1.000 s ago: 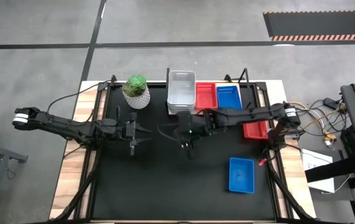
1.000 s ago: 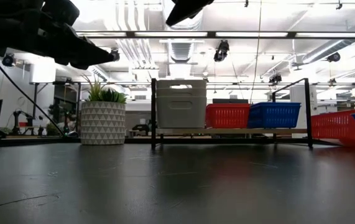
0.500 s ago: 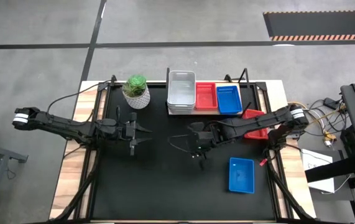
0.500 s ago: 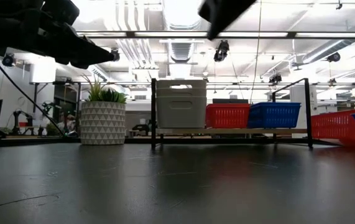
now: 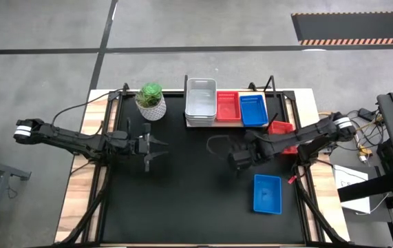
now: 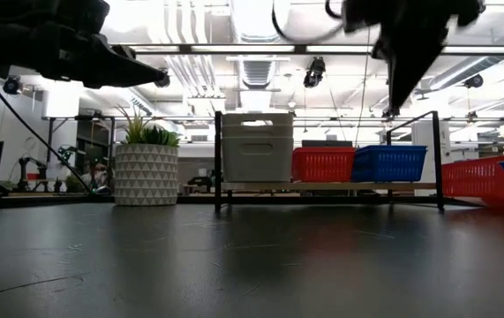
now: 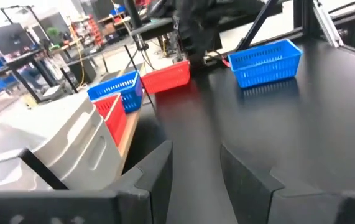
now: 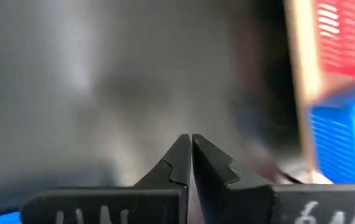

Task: Stack baskets on shelf by color
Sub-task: Stack the blue bin on the blue bin on the shelf

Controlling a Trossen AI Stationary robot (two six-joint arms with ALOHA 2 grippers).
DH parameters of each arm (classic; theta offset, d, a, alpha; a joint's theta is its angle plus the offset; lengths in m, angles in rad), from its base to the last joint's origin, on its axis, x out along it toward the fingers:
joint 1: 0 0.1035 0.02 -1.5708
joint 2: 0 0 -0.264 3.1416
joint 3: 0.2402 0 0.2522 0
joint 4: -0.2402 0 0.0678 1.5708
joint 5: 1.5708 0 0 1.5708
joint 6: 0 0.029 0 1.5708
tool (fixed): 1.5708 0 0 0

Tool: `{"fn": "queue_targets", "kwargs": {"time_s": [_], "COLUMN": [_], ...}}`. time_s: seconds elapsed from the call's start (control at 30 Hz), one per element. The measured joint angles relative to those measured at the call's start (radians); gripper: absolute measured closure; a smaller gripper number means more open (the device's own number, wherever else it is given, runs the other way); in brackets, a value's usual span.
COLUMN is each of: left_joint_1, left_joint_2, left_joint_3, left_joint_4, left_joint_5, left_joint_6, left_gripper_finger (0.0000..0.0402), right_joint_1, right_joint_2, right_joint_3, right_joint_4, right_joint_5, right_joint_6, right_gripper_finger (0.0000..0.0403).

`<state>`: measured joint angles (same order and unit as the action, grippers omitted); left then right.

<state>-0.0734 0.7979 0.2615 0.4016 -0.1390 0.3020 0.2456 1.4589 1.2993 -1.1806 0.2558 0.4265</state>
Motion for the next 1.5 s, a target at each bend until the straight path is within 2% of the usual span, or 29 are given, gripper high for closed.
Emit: {"fn": "queue_targets", "kwargs": {"time_s": [0.17,0.47,0.77,1.1,1.33,1.43,1.5], "left_joint_1": [0.000,0.000,0.001,0.002,0.002,0.002,0.002], "left_joint_2": [0.000,0.000,0.000,0.000,0.000,0.001,0.007], "left_joint_3": [0.000,-0.002,-0.002,0.000,0.000,-0.002,-0.002], "left_joint_4": [0.008,0.008,0.008,0.009,0.011,0.042,0.082], "left_joint_5": [0.000,0.000,-0.001,-0.042,-0.051,-0.051,-0.051], "left_joint_6": [0.001,0.001,0.052,0.055,0.055,0.045,0.008], "left_gripper_finger": [0.0283,0.0283,0.0283,0.0283,0.0283,0.0283,0.0283], "right_joint_1": [-0.113,-0.384,-0.497,-0.518,-0.418,-0.351,-0.318], "right_joint_2": [-0.035,-0.030,-0.031,-0.039,-0.099,-0.138,-0.167], "right_joint_3": [-0.069,-0.174,-0.220,-0.209,-0.211,-0.234,-0.262], "right_joint_4": [-0.013,0.080,0.200,0.240,0.266,0.354,0.470], "right_joint_5": [0.106,0.107,0.111,0.111,0.107,0.097,0.042], "right_joint_6": [-0.059,-0.321,-0.410,-0.425,-0.373,-0.377,-0.419], "right_gripper_finger": [0.0394,0.0394,0.0394,0.0394,0.0394,0.0394,0.0394]}}
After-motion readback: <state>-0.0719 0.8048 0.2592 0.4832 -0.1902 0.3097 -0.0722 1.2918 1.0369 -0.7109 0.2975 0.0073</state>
